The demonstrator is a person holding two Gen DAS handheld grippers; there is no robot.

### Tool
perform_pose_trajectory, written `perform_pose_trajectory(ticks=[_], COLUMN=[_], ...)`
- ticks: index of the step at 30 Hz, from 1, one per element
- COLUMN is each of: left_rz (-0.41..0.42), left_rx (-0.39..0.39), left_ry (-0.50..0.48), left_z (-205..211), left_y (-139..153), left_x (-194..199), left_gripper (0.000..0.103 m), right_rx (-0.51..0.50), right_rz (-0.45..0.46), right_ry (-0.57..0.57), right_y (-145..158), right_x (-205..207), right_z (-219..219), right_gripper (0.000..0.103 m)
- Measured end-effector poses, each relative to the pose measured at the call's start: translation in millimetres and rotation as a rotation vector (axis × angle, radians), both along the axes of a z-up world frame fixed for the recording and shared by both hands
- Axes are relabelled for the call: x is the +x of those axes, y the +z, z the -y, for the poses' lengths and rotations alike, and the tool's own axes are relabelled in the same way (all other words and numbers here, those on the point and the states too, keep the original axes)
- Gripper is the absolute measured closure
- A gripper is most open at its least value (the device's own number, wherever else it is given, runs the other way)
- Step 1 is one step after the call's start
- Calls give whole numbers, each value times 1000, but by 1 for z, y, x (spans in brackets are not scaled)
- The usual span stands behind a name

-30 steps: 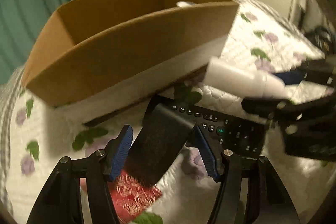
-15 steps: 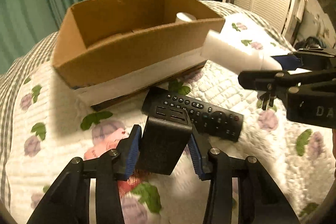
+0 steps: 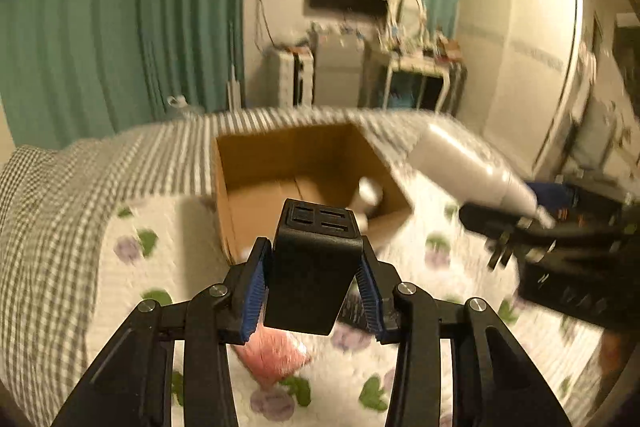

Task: Organize rigid objects
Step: 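Place both held items into the box and open both tools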

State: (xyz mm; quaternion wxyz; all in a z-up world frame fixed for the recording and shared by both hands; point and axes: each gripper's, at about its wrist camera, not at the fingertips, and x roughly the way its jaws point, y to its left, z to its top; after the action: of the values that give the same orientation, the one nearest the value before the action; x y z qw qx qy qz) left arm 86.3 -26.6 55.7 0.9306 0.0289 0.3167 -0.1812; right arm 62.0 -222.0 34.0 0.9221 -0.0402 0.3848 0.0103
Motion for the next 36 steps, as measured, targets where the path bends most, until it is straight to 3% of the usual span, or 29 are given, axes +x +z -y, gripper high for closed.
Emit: perform_pose_trajectory(ticks=[5,8,12,16,23,32,35,36], left_rz=[39,45,82,72,28,-65,-53,-60], left_rx=[-35,-53,-19,5,107,147,152,163], left_ry=[35,33,29,27,-5,15,40,45], left_z=[-3,-5,-1,4,26,38,36,35], left_y=[41,52,54,35,-19,-71,-69,-66], left_x=[15,31,55,83,129,163,153,149], left_gripper=[62,62,62,62,62,62,56,47], right_rx=[9,-17,-24,-31,5,8,48,49], right_rz=[64,91,112,109,42,1,18,25], right_ry=[-14,12,21,10,-8,-13,-14,-29], right_y=[36,49,50,28,-43,-86,-79,-75], right_x=[17,38,69,109,170,194,186,182], right_z=[-9,-18,-19,-16,7,18,21,23], right_gripper=[51,51,51,51,51,50,32,30])
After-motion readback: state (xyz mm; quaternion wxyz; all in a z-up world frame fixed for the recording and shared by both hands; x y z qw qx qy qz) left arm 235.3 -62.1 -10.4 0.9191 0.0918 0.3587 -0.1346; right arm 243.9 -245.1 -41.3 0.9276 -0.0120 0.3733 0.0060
